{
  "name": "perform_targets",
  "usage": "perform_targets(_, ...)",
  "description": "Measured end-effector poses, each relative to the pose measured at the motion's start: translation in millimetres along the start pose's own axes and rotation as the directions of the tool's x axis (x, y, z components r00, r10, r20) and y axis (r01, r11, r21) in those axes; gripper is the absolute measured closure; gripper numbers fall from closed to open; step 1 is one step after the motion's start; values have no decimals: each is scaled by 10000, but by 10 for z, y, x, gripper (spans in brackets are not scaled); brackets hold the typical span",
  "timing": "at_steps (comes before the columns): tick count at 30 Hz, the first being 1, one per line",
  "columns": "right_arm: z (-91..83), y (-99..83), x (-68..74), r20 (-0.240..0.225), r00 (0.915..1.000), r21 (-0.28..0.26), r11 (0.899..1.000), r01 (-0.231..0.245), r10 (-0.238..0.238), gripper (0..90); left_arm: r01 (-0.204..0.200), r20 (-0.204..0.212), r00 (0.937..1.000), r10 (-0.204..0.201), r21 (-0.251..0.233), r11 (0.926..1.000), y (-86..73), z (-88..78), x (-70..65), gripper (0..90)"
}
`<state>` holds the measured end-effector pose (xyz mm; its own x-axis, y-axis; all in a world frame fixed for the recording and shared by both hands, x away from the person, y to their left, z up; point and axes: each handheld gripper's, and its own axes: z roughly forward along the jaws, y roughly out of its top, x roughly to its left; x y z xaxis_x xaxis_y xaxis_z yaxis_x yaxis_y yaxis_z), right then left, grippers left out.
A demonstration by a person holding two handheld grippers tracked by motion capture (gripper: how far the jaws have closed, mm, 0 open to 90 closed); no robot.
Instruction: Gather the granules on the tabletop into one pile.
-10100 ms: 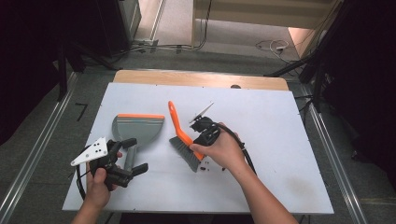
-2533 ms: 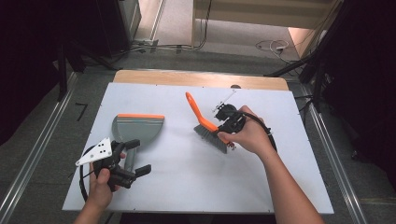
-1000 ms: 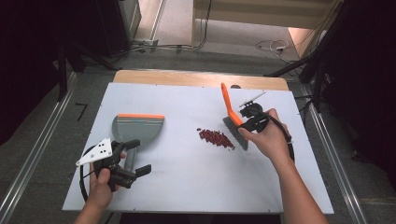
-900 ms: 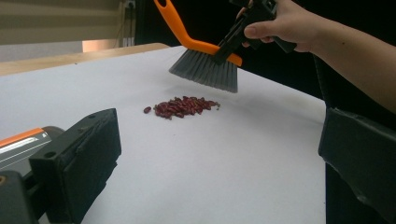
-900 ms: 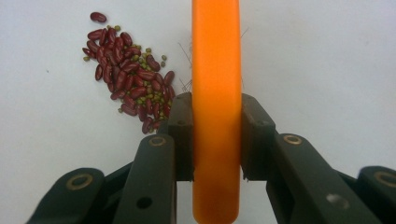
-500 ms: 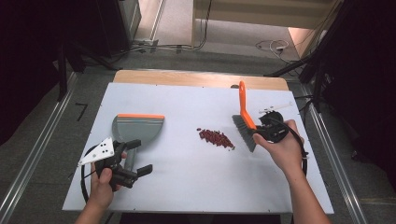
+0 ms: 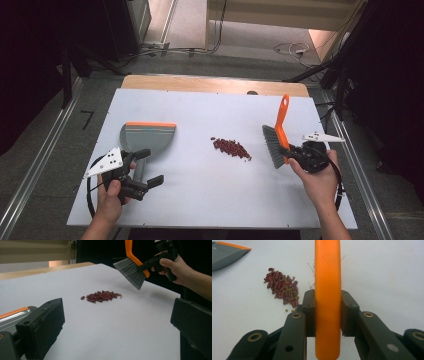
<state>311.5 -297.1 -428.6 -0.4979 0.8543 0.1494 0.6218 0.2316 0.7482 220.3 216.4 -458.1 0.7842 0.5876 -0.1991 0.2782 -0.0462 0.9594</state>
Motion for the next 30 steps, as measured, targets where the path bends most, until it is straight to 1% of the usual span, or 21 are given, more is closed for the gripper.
perform_targets(2, -42, -64, -16, -53, 9999, -116, 9998, -143, 142, 683, 5, -48, 10000, -5, -29, 10000, 1, -5, -2, 0)
perform_targets(4, -81, -121, -29, -78, 9999, -230, 9996, -136, 134, 683, 11, -107, 9999, -11, -41, 10000, 2, -11, -1, 0)
perform_targets(7, -156, -192, -50, -163, 9997, -492, 9986, -203, 196, 683, -127, -404, 9991, 130, 70, 9999, -1, -16, 11, 0)
perform_targets(12, -300, -329, -69, -114, 9985, -1051, 9930, -541, 532, 683, -276, -691, 9972, 277, 34, 9996, -4, -39, 23, 0)
perform_targets(13, -318, -361, -76, -185, 9985, -1131, 9921, -535, 517, 682, -266, -722, 9970, 266, 14, 9996, -5, -43, 24, 0)
perform_targets(15, -342, -425, -80, -109, 9991, -1261, 9912, -410, 399, 682, -265, -794, 9965, 264, 0, 9996, -9, -49, 30, 0)
perform_targets(16, -348, -452, -90, -130, 9993, -1305, 9908, -358, 344, 682, -261, -815, 9963, 259, -12, 9997, -11, -51, 33, 0)
perform_targets(18, -347, -490, -123, -365, 9987, -1307, 9907, -388, 343, 682, -251, -864, 9960, 245, -60, 9997, -15, -56, 34, 0)
perform_targets(20, -345, -506, -152, -364, 9984, -1292, 9905, -474, 430, 683, -204, -896, 9958, 195, -88, 9998, -23, -62, 40, 0)
perform_targets(25, -362, -520, -190, -385, 9979, -1498, 9871, -571, 519, 682, -178, -1033, 9945, 166, -113, 9998, -37, -77, 60, 0)
perform_targets(28, -354, -526, -214, -375, 9978, -1455, 9876, -595, 546, 682, -186, -1077, 9940, 172, -120, 9998, -40, -78, 66, 0)
perform_targets(30, -350, -529, -224, -439, 9970, -1437, 9872, -694, 637, 682, -171, -1090, 9939, 157, -122, 9998, -42, -76, 67, 0)
